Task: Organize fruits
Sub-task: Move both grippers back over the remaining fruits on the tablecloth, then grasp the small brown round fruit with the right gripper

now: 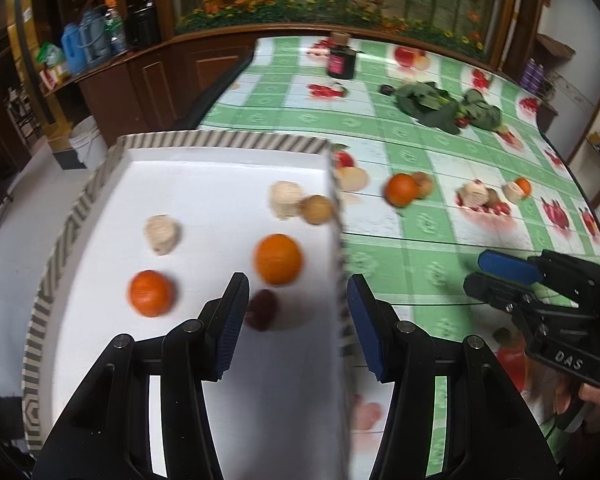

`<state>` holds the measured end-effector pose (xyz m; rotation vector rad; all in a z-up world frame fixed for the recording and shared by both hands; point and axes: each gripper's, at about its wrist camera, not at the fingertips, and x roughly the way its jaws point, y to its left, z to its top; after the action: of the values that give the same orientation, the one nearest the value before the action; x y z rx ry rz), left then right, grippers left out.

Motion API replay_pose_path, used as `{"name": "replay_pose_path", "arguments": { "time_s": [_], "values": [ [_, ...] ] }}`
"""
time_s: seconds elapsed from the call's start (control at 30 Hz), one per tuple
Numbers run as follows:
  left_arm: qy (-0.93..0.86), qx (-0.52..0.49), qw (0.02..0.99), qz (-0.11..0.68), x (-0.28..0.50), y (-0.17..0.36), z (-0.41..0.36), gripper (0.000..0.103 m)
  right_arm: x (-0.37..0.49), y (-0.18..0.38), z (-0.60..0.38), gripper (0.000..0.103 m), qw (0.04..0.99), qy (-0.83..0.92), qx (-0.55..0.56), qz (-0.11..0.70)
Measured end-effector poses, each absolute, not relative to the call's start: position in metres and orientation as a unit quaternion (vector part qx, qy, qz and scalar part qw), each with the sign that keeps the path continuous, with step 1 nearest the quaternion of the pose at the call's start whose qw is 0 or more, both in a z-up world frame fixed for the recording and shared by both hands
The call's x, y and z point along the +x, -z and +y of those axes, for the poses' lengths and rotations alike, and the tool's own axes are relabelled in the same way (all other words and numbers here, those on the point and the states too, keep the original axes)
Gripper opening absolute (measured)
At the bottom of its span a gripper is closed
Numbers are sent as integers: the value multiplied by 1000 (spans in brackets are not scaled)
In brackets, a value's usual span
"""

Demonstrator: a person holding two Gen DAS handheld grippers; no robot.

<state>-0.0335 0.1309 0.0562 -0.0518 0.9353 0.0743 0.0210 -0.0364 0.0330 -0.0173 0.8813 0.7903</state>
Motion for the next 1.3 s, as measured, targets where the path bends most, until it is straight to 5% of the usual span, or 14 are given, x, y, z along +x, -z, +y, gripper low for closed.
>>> {"name": "replay_pose_path", "arguments": {
  "time_s": [0.73, 1.3],
  "values": [
    [23, -11, 887, 461, -12, -52, 60, 51, 32, -24, -126, 34, 857, -287, 19, 427],
    [22, -16, 882, 470, 10, -51, 66, 51, 99, -17, -105, 33, 855, -294, -109, 413]
  ]
}}
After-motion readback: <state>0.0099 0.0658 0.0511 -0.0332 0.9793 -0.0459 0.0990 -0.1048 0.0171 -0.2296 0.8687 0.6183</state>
